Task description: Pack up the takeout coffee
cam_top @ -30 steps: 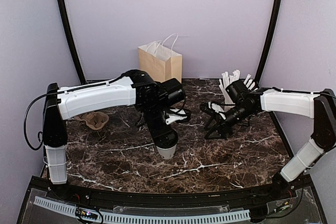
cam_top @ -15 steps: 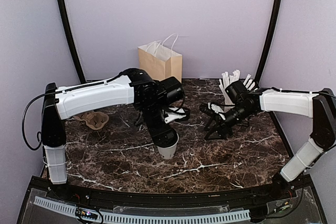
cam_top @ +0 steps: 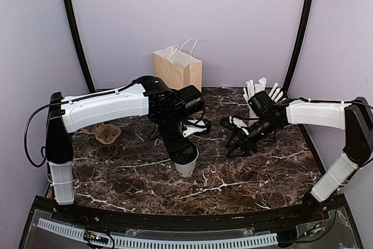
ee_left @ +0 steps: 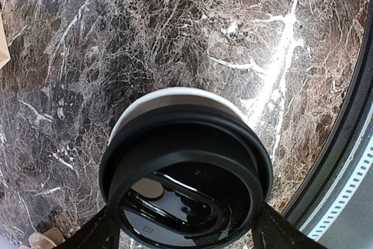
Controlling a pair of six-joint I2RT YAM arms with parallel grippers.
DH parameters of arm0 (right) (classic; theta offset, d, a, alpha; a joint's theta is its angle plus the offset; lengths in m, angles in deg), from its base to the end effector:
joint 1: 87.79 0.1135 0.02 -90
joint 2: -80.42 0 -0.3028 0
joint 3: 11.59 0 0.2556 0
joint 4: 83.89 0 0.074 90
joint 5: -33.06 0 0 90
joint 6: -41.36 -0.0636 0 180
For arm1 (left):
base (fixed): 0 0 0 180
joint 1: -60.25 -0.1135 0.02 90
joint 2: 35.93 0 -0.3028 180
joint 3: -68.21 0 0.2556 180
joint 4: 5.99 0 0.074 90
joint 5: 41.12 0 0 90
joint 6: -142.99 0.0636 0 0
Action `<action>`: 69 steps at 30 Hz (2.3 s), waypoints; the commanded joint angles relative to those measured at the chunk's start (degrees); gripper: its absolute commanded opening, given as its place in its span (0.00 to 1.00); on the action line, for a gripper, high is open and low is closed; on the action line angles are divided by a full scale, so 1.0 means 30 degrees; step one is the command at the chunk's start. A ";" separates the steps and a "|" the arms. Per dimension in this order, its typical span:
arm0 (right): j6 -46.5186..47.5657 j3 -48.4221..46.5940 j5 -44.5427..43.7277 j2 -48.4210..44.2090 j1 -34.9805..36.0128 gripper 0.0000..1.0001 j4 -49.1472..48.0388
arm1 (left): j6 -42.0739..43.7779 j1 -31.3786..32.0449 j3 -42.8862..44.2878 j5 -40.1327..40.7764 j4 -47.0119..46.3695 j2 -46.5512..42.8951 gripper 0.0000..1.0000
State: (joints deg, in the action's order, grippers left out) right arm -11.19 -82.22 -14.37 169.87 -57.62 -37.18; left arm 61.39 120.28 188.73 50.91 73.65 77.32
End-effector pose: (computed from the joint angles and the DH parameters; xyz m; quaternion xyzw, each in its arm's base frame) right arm 0.2456 0.1925 0.2238 -0.5706 0.7138 0.3415 0.2196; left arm 0.2191 -0.3755 0.2930 0.5533 0.8186 -0.0510 0.1456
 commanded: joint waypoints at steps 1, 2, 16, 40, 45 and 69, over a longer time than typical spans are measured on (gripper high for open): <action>0.0230 -0.0216 0.0020 0.0006 0.0165 0.55 0.0192 | 0.0316 0.0088 0.0498 -0.0267 0.0225 0.0024 0.80; 0.0231 -0.0227 0.0006 0.0000 0.0167 0.55 0.0181 | 0.0344 0.0095 0.0503 -0.0339 0.0159 0.0033 0.80; 0.0348 -0.0191 0.0079 -0.0083 0.0191 0.55 0.0297 | 0.0505 -0.0013 0.0431 -0.0438 -0.0076 0.0621 0.80; 0.0524 -0.0359 0.0342 0.0310 0.0428 0.55 0.0553 | 0.0428 -0.0703 0.1321 -0.0510 -0.0145 0.0267 0.80; 0.0579 -0.0408 0.0372 0.0489 0.0597 0.55 0.0663 | 0.0487 -0.0725 0.1377 -0.1186 -0.0270 0.0406 0.80; 0.0868 -0.0346 0.0196 0.0568 0.0716 0.55 0.0738 | 0.0448 -0.1407 0.1743 -0.2724 -0.0335 0.1050 0.80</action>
State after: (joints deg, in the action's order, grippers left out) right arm -9.48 -82.29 -14.31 171.25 -55.89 -35.52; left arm 62.44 116.23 191.98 45.73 71.95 80.67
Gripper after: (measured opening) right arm 0.546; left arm 0.802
